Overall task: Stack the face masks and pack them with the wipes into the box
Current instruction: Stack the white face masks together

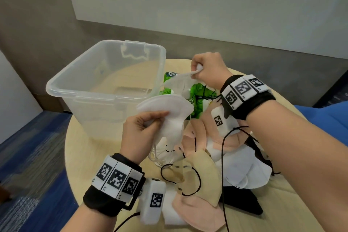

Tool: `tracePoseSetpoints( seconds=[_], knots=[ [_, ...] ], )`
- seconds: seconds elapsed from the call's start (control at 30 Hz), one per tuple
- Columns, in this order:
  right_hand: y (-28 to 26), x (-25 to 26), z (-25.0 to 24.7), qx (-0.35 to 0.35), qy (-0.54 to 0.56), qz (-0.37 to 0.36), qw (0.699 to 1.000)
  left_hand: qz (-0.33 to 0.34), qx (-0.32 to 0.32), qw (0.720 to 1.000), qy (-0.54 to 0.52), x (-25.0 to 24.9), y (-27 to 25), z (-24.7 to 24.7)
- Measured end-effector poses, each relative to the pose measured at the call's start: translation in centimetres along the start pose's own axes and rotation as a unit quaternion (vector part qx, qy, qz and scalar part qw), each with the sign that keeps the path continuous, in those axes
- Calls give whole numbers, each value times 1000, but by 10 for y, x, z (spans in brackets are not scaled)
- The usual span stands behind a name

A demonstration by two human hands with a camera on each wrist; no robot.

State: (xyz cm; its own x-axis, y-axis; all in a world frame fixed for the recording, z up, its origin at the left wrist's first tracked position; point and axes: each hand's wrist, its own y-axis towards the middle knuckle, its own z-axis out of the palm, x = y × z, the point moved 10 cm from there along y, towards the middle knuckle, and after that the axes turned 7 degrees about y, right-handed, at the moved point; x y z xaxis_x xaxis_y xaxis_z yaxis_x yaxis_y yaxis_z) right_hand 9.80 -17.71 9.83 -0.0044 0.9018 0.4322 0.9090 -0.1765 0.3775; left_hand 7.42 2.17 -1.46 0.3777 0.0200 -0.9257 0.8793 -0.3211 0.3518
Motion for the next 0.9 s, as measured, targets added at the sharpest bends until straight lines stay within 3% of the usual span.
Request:
tracePoseSetpoints(
  seconds=[0.1, 0.23, 0.5, 0.6, 0.7, 0.8, 0.9],
  knots=[
    [-20, 2, -34, -41, 134, 25, 990, -10, -7, 1000, 16, -2, -1, 3],
    [-52, 4, -55, -29, 366, 46, 929, -27, -5, 999, 39, -2, -1, 11],
    [-107, 19, -30, 157, 544, 59, 822, -57, -13, 998, -36, -22, -4, 27],
    [-118, 26, -27, 192, 575, 47, 794, -36, -36, 999, 2, -33, -4, 22],
    [-118, 17, -22, 184, 568, 72, 799, -22, -35, 998, 37, -39, -6, 22],
    [-117, 2, -13, 150, 521, 124, 831, -51, 54, 984, -160, -39, -11, 44],
    [-118, -9, -9, 106, 492, 169, 847, -61, 122, 966, -221, -44, -14, 59]
  ],
)
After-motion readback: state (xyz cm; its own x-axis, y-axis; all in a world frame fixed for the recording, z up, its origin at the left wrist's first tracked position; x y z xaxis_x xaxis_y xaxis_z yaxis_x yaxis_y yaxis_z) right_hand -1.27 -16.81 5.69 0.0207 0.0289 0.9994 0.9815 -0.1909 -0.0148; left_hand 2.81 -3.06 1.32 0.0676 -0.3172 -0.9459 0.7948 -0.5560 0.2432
